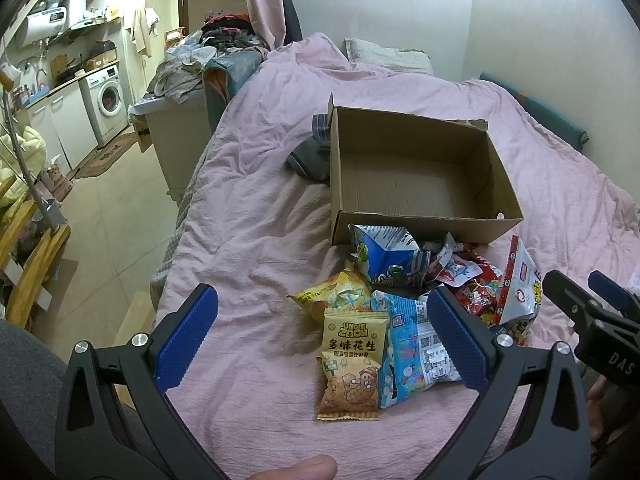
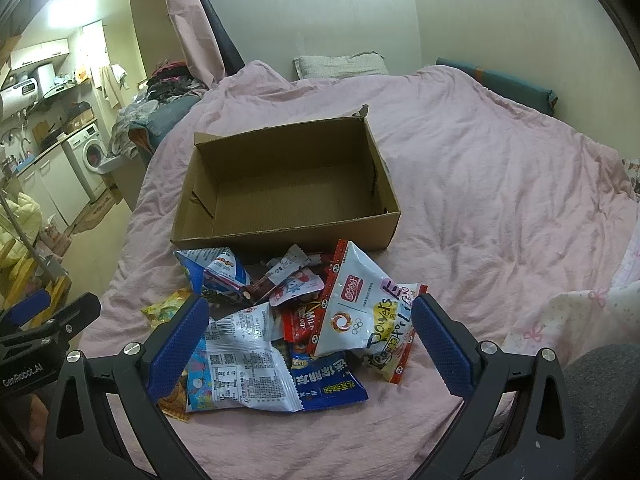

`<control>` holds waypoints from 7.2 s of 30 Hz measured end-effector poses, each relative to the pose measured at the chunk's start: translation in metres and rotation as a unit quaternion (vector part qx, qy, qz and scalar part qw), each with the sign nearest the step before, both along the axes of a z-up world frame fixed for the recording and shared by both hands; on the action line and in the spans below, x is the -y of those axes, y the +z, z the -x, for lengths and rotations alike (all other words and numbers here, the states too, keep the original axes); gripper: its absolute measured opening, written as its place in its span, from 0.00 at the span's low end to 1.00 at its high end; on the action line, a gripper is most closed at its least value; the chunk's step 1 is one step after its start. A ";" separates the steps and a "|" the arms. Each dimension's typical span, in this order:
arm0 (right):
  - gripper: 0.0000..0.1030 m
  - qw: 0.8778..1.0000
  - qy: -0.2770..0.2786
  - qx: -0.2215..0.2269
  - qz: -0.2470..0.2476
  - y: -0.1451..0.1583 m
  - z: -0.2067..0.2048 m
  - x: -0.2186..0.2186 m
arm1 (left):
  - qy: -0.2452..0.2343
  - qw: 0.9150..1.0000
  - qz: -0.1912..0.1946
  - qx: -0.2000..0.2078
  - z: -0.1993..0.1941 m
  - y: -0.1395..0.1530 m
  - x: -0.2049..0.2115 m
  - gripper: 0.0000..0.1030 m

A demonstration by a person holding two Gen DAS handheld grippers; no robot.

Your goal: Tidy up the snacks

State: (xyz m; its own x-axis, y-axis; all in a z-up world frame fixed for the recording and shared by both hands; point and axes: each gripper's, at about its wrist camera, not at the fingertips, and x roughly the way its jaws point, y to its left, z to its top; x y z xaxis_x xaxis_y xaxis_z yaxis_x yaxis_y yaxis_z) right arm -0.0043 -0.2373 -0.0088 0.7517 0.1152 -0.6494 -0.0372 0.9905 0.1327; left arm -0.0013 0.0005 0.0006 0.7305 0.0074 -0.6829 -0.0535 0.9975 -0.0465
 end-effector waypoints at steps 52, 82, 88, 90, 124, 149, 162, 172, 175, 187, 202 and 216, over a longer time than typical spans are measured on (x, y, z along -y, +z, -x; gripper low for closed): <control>1.00 1.000 0.001 -0.003 -0.004 -0.004 -0.001 0.002 | 0.001 1.000 -0.002 0.001 0.001 0.001 0.000 1.00; 1.00 0.953 -0.056 -0.247 -0.168 -0.064 -0.086 0.087 | 0.042 0.998 0.025 -0.037 -0.006 -0.008 -0.021 1.00; 1.00 0.933 -0.054 -0.305 -0.182 -0.104 -0.105 0.086 | 0.050 0.997 0.025 -0.045 -0.010 -0.010 -0.026 1.00; 1.00 0.929 -0.053 -0.311 -0.194 -0.110 -0.108 0.085 | 0.055 0.997 0.023 -0.053 -0.012 -0.012 -0.028 1.00; 0.50 0.953 0.029 -0.174 -0.245 -0.041 -0.081 0.077 | -0.058 0.956 0.033 -0.285 -0.044 -0.128 0.022 0.63; 0.50 0.968 0.089 -0.112 -0.204 0.009 -0.119 0.053 | -0.073 0.988 0.071 -0.114 -0.091 0.003 0.016 0.28; 0.50 0.976 0.088 -0.088 -0.178 0.012 -0.216 0.041 | -0.080 0.993 0.062 -0.068 -0.204 0.031 0.035 0.26; 0.50 0.959 0.085 -0.177 -0.205 -0.048 -0.252 0.039 | -0.077 0.988 0.056 -0.124 -0.248 -0.023 0.057 0.26; 0.51 0.962 0.083 -0.197 -0.172 -0.057 -0.254 0.031 | -0.075 0.986 0.052 -0.140 -0.253 -0.037 0.064 0.27; 0.53 0.951 0.068 -0.239 -0.185 -0.074 -0.263 0.031 | -0.057 0.979 0.053 -0.188 -0.259 -0.061 0.063 0.27; 0.55 0.946 0.085 -0.241 -0.201 -0.069 -0.262 0.024 | -0.049 0.979 0.030 -0.195 -0.244 -0.054 0.064 0.28; 0.80 0.948 0.077 -0.211 -0.226 -0.048 -0.258 0.039 | -0.030 0.988 0.013 -0.153 -0.223 -0.024 0.061 0.82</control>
